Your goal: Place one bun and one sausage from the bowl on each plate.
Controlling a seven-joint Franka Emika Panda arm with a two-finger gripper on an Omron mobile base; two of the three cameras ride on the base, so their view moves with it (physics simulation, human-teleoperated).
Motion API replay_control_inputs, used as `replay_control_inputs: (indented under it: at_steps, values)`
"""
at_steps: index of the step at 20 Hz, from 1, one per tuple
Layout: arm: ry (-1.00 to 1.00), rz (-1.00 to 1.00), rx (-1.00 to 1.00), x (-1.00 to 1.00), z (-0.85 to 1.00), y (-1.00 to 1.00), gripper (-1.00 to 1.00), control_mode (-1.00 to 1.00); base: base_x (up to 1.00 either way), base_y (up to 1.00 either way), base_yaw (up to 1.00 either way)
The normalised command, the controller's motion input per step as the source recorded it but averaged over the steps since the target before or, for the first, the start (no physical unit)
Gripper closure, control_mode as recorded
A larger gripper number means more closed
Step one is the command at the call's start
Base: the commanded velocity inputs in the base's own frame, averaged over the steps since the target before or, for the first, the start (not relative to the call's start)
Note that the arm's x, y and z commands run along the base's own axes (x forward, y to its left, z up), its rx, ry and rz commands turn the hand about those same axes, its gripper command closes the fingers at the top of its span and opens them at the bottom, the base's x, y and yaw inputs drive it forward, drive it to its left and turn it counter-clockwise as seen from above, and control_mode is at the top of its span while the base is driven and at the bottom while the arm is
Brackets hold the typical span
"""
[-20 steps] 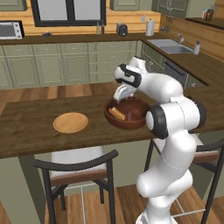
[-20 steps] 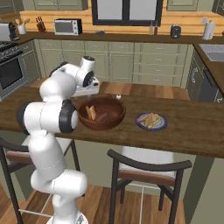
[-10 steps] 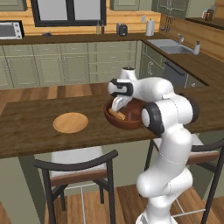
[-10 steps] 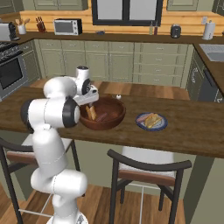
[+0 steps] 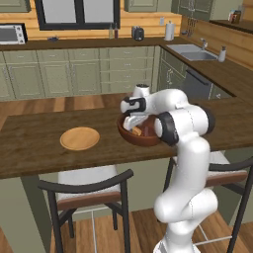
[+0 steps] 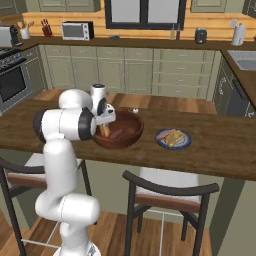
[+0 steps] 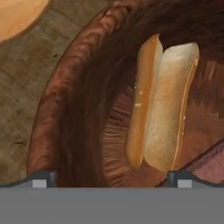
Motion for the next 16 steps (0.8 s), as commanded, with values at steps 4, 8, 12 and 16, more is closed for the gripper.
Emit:
replay_control_inputs:
  at_steps: [4, 8, 12, 16]
  values:
    - [0.08, -0.13, 0.00, 0.60, -0.29, -0.02, -1.00, -1.00, 0.00, 0.00, 0.00]
    - [0.11, -0.11, 0.00, 0.63, -0.36, -0.07, -1.00, -1.00, 0.00, 0.00, 0.00]
    - [0.03, -0.09, 0.00, 0.37, -0.24, -0.14, -1.00, -1.00, 0.00, 0.00, 0.00]
    - [0.02, -0.02, 0.00, 0.04, -0.45, -0.05, 1.00, -1.00, 0.00, 0.00, 0.00]
